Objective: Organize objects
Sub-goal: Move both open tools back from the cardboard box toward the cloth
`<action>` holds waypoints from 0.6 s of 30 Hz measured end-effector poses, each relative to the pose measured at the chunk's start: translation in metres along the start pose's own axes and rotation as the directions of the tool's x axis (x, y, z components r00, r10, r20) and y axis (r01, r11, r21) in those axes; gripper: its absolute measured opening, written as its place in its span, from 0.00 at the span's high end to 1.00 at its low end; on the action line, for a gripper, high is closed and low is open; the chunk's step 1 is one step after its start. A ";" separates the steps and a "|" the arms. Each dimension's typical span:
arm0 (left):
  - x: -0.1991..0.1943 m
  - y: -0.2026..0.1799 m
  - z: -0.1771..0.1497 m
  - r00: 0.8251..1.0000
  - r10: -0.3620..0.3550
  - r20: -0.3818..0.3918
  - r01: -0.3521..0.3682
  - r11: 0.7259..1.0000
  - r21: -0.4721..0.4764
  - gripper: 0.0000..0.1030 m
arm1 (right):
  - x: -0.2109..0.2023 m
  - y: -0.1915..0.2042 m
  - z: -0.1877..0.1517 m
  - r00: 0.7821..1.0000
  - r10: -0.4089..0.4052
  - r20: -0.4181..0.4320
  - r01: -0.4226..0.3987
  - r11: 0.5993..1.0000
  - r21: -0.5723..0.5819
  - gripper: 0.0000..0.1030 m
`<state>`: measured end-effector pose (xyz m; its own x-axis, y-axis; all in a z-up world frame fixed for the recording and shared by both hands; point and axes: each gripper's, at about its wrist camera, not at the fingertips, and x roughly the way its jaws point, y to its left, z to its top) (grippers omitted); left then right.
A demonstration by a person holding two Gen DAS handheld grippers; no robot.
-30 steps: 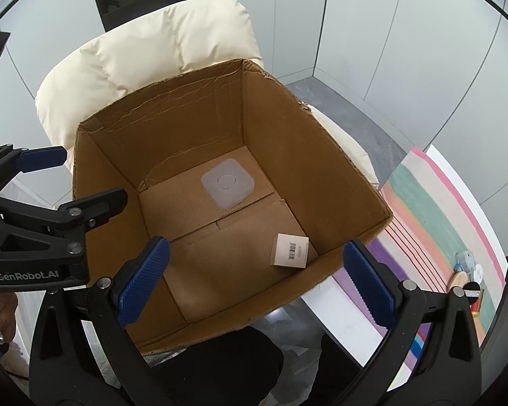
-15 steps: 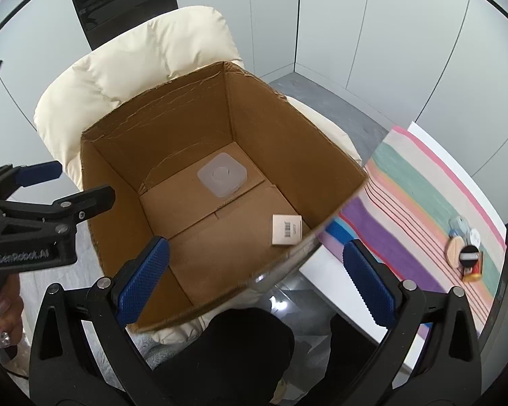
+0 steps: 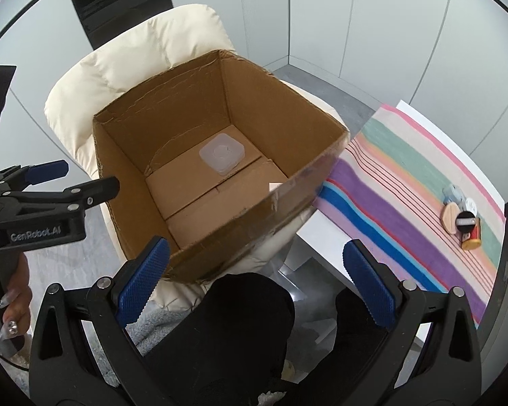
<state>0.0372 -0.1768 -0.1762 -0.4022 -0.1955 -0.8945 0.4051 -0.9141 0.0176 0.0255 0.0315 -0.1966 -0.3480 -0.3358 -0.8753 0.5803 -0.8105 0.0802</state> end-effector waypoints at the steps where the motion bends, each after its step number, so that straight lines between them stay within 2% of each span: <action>1: 0.000 -0.003 0.000 1.000 0.008 0.003 -0.008 1.000 0.007 0.06 | -0.002 -0.003 -0.002 1.000 0.000 0.003 0.000 1.000 0.009 0.00; 5: 0.001 -0.017 0.000 1.000 0.020 0.010 -0.020 0.998 0.052 0.06 | -0.012 -0.019 -0.008 1.000 -0.011 0.025 0.010 0.999 0.051 0.00; 10: -0.007 -0.037 -0.002 0.998 0.039 0.059 -0.046 0.991 0.123 0.06 | -0.027 -0.039 -0.016 0.998 -0.032 0.049 0.027 0.994 0.103 0.00; 13: -0.011 -0.045 0.002 0.997 0.015 0.081 -0.025 0.992 0.124 0.06 | -0.036 -0.053 -0.021 0.997 -0.054 0.060 0.046 0.990 0.130 0.00; 18: -0.008 -0.068 0.010 0.997 -0.042 0.061 0.033 0.989 0.143 0.06 | -0.050 -0.078 -0.031 0.993 -0.097 0.069 0.084 0.980 0.179 0.00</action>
<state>0.0048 -0.1164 -0.1654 -0.4683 -0.1786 -0.8653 0.2699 -0.9615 0.0524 0.0204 0.1264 -0.1739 -0.4531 -0.2878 -0.8437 0.4079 -0.9085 0.0908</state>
